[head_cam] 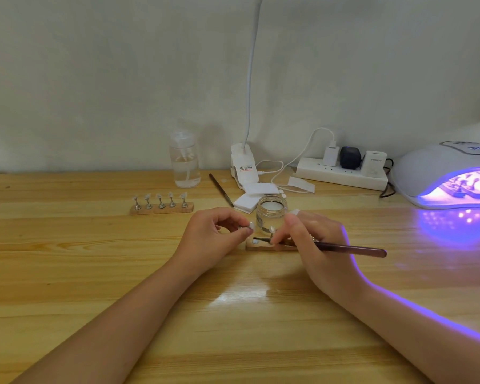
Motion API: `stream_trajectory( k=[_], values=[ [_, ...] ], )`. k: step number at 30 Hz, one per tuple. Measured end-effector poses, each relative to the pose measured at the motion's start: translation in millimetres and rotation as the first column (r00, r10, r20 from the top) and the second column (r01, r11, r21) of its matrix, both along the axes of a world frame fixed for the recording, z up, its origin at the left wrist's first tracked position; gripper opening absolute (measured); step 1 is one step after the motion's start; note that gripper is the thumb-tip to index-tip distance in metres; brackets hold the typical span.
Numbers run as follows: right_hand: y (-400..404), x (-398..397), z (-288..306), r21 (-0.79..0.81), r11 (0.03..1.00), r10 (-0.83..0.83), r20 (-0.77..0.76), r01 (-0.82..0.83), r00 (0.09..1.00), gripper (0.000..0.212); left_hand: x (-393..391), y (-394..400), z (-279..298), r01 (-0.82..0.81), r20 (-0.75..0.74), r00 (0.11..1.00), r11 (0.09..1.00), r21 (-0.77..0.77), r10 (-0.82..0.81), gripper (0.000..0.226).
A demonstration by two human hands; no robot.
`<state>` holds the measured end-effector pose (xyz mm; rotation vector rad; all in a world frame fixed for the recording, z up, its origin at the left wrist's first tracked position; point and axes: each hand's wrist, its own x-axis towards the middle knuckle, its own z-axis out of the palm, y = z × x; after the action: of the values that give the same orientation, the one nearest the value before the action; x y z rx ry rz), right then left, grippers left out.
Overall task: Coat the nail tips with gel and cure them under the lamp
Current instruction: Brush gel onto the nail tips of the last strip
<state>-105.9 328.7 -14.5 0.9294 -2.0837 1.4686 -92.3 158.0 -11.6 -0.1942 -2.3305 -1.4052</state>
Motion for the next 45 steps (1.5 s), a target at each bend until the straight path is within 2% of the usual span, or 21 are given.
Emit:
stream_trajectory(
  k=[3, 6, 9, 14, 20, 25, 30, 36, 39, 43, 45],
  values=[
    [0.0, -0.2, 3.0, -0.039, 0.998, -0.045, -0.002, 0.044, 0.999, 0.034, 0.0, -0.6, -0.2, 0.000, -0.006, 1.000, 1.000, -0.006, 0.000, 0.021],
    [-2.0, -2.2, 4.2, 0.039, 0.994, -0.099, 0.019, 0.098, 0.995, 0.025, 0.1, -0.9, -0.1, 0.014, -0.017, 1.000, 1.000, -0.009, -0.014, 0.022],
    [-3.1, -2.3, 2.4, 0.079, 0.994, -0.078, -0.001, 0.078, 0.997, 0.025, -0.2, -1.2, -0.2, 0.018, -0.023, 1.000, 1.000, -0.005, -0.018, 0.021],
    [-0.9, 0.7, 1.5, 0.025, 0.999, 0.044, 0.013, -0.044, 0.999, 0.034, -0.7, -2.1, -1.5, 0.027, -0.012, 1.000, 0.999, 0.041, -0.027, 0.022],
    [0.4, -1.5, 3.8, -0.029, 0.998, -0.060, 0.072, 0.063, 0.996, 0.027, -1.4, -2.3, -1.8, 0.040, -0.039, 0.999, 0.996, 0.077, -0.037, 0.024],
    [-2.2, -0.1, 5.3, 0.033, 0.996, -0.080, 0.017, 0.079, 0.997, 0.026, -1.4, -2.9, -1.9, 0.072, -0.069, 0.995, 0.997, 0.026, -0.070, 0.026],
    [-3.6, -2.1, 5.2, 0.060, 0.995, -0.078, 0.021, 0.077, 0.997, 0.022, -1.8, -2.5, -2.6, 0.071, -0.067, 0.995, 0.997, 0.041, -0.069, 0.020],
    [1.2, -2.0, -0.8, -0.065, 0.997, 0.049, 0.096, -0.043, 0.994, 0.041, -2.9, -2.9, -3.9, 0.055, -0.053, 0.997, 0.997, 0.062, -0.052, 0.021],
    [1.4, -1.4, -0.1, -0.134, 0.990, 0.063, 0.117, -0.047, 0.991, 0.040, -2.9, -3.0, -4.3, 0.057, -0.034, 0.998, 0.994, 0.092, -0.054, 0.020],
    [-0.3, -4.5, 3.5, -0.051, 0.998, -0.039, 0.154, 0.047, 0.987, 0.033, -4.4, -2.3, -5.5, 0.067, -0.013, 0.998, 0.989, 0.129, -0.065, 0.018],
    [-1.1, -4.8, 4.9, -0.039, 0.998, -0.039, 0.176, 0.046, 0.984, 0.033, -4.3, -2.4, -5.9, 0.062, -0.006, 0.998, 0.989, 0.137, -0.061, 0.017]
  ],
)
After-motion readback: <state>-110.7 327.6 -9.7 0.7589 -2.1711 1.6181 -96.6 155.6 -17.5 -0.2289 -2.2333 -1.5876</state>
